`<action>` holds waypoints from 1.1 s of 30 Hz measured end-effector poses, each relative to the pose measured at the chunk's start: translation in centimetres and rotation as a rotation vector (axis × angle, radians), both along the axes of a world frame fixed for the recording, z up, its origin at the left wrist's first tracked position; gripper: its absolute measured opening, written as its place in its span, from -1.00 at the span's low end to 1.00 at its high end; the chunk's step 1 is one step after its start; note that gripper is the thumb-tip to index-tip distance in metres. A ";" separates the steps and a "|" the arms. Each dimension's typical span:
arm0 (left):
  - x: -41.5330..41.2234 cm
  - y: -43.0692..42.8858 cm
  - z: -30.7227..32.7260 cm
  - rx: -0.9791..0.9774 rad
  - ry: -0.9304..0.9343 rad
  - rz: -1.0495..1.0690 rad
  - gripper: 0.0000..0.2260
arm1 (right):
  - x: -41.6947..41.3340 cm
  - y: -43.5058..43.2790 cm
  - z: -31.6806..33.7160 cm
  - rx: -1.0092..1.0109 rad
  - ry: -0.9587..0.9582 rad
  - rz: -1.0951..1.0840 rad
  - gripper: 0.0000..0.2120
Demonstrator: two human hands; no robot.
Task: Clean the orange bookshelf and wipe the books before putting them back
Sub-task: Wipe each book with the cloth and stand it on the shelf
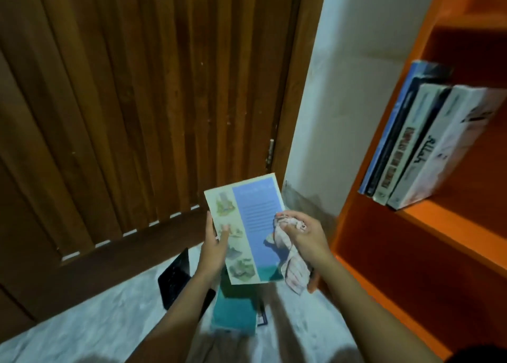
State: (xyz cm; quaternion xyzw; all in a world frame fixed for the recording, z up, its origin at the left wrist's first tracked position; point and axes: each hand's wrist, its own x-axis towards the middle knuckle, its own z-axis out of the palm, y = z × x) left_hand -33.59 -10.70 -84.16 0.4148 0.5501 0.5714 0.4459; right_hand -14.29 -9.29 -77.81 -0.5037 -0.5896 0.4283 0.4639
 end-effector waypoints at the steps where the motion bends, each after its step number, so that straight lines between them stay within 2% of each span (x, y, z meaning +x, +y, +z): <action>1: 0.3 -0.1 1.3 0.044 -0.041 0.005 -0.47 | 0.4 -0.3 1.4 -0.007 0.036 0.001 -0.81; 9: 1.3 -0.8 12.0 0.329 -0.188 -0.099 -0.57 | 3.9 -1.8 9.7 0.043 0.285 -0.029 -0.83; 13: 2.1 -1.2 16.0 0.416 -0.237 -0.128 -0.61 | 4.5 -1.6 12.2 0.067 0.259 -0.037 -0.86; 16: 2.7 -1.0 17.6 0.445 -0.271 -0.133 -0.61 | 5.0 -0.3 13.3 0.126 0.152 -0.202 -0.89; 19: 3.3 -1.1 18.7 0.451 -0.277 -0.172 -0.62 | 4.8 0.6 14.8 0.296 0.062 -0.437 -0.77; 21: 3.9 -1.0 19.1 0.436 -0.247 -0.204 -0.62 | 3.2 0.4 16.4 0.420 0.076 -0.484 -0.75; 24: 5.5 -0.9 19.3 0.464 -0.166 -0.227 -0.61 | -0.7 0.3 18.8 0.627 0.035 -0.335 -0.82; 26: 6.4 -1.1 19.5 0.519 -0.120 -0.211 -0.61 | -2.7 0.5 19.6 0.807 -0.091 -0.245 -0.79; 28: 6.3 -1.3 19.8 0.533 -0.172 -0.202 -0.61 | -3.0 1.3 19.5 0.928 -0.189 -0.262 -0.76; 30: 5.2 -1.4 19.8 0.494 -0.305 -0.247 -0.62 | -1.3 2.1 19.0 0.831 -0.160 -0.394 -0.78; 33: 3.6 -1.7 19.8 0.442 -0.449 -0.312 -0.61 | 2.4 3.3 17.0 0.579 -0.035 -0.583 -0.77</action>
